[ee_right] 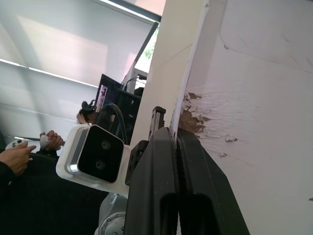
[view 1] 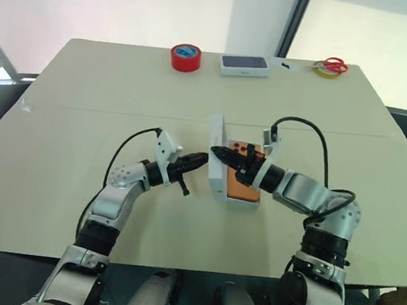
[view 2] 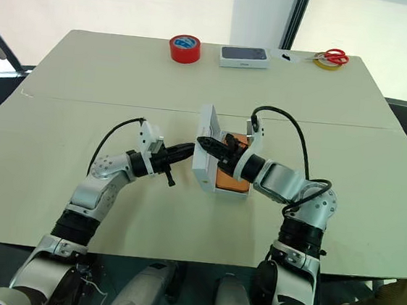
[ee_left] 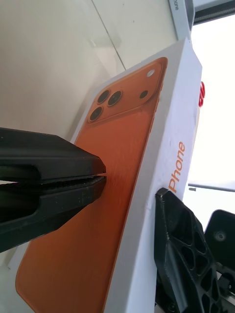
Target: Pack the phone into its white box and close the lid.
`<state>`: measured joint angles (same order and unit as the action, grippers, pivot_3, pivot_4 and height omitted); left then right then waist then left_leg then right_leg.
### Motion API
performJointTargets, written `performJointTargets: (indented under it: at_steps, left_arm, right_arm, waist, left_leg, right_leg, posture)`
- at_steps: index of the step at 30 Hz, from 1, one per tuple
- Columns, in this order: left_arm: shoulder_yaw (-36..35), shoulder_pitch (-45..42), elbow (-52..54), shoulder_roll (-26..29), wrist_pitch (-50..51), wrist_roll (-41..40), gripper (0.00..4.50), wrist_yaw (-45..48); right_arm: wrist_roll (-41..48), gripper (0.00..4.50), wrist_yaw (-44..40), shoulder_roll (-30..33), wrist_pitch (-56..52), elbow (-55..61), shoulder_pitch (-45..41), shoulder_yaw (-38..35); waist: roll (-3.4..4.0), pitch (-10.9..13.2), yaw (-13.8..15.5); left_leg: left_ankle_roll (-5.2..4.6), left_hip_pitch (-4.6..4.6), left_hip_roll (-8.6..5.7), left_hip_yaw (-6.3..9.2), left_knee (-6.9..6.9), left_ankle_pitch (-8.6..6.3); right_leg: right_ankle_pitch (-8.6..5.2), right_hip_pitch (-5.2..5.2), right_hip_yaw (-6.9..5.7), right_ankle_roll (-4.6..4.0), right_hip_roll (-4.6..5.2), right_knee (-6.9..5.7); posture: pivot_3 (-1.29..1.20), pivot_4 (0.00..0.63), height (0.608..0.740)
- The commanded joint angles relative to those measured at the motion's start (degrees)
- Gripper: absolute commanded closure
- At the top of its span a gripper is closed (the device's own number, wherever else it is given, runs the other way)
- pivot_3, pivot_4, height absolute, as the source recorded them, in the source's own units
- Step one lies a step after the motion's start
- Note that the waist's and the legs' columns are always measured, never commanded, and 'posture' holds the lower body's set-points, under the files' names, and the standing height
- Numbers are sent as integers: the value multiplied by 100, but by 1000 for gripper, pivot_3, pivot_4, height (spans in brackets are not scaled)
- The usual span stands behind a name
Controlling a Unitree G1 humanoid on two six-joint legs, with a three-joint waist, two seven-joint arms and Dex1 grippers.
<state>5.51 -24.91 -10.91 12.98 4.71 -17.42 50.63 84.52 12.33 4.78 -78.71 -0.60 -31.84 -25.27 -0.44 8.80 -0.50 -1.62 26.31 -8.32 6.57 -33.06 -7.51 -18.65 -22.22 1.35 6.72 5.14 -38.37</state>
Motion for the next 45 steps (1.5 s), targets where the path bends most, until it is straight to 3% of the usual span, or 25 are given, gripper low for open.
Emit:
performJointTargets:
  at_steps: [1, 4, 7, 18, 21, 35, 42, 45]
  left_arm:
    - [61, -222, 92, -127, -92, -54, 4403, 30]
    - [102, -309, 22, -237, -130, -10, 4500, 1]
    - [149, -389, -88, -345, -161, 34, 4500, -14]
    - [289, -621, -545, -710, -287, 119, 4500, 47]
    - [305, -647, -590, -727, -360, 173, 4500, 59]
    - [101, -602, -428, -586, -197, 67, 4500, -28]
    - [-129, -552, -83, -514, 19, -139, 4500, -280]
    - [-227, -495, 74, -390, 152, -193, 4500, -338]
  right_arm:
    - [73, 4500, 142, 262, 55, -182, 256, 103]
    - [7, 3505, 123, 502, 203, -157, 334, 227]
    - [-141, 2034, -50, 819, 308, -50, 407, 358]
    - [-343, 2034, -1071, 2627, 394, 434, 1249, 301]
    - [-308, 2034, -1107, 2618, 478, 451, 1340, 302]
    - [-2527, 2034, -2278, 2960, 1555, 459, 966, 1069]
    - [-3611, 2034, -3001, 3081, 2642, 470, 952, 1154]
    - [-4190, 2891, -3473, 3253, 3262, 786, 1206, 1414]
  waist:
    - [-2, -2, 5]
    - [-2, -2, 0]
    - [-2, -2, -6]
    - [-9, -7, -30]
    - [-4, -5, -85]
    - [-5, -4, -7]
    - [-6, -4, -13]
    - [-5, -4, -13]
  left_leg:
    - [-1, 0, -1, 0, -1, 0]
    - [-1, 0, 0, 1, -1, -1]
    - [-2, 0, -1, 1, -2, 0]
    - [-17, 0, 0, 4, -15, -9]
    - [-17, 8, 6, -2, -10, -9]
    - [-18, 9, 4, 0, -19, -9]
    - [-17, 9, 4, 0, -19, -9]
    - [-17, 8, 4, 0, -18, -9]
  right_leg:
    - [0, 1, 0, 0, 0, 0]
    - [0, 2, -1, 0, 1, 3]
    - [0, 3, -2, 0, 1, 4]
    - [-1, 27, -12, 1, 2, 24]
    - [-1, 31, -5, 2, 1, 19]
    - [-1, 15, -9, 3, 1, 24]
    - [0, 14, -9, 5, 0, 22]
    - [0, 14, -9, 5, -1, 22]
  posture:
    - [0, 150, 736]
    - [0, 150, 736]
    - [0, 150, 736]
    - [0, 150, 736]
    - [0, 150, 736]
    - [0, 150, 736]
    - [0, 150, 736]
    - [0, 150, 736]
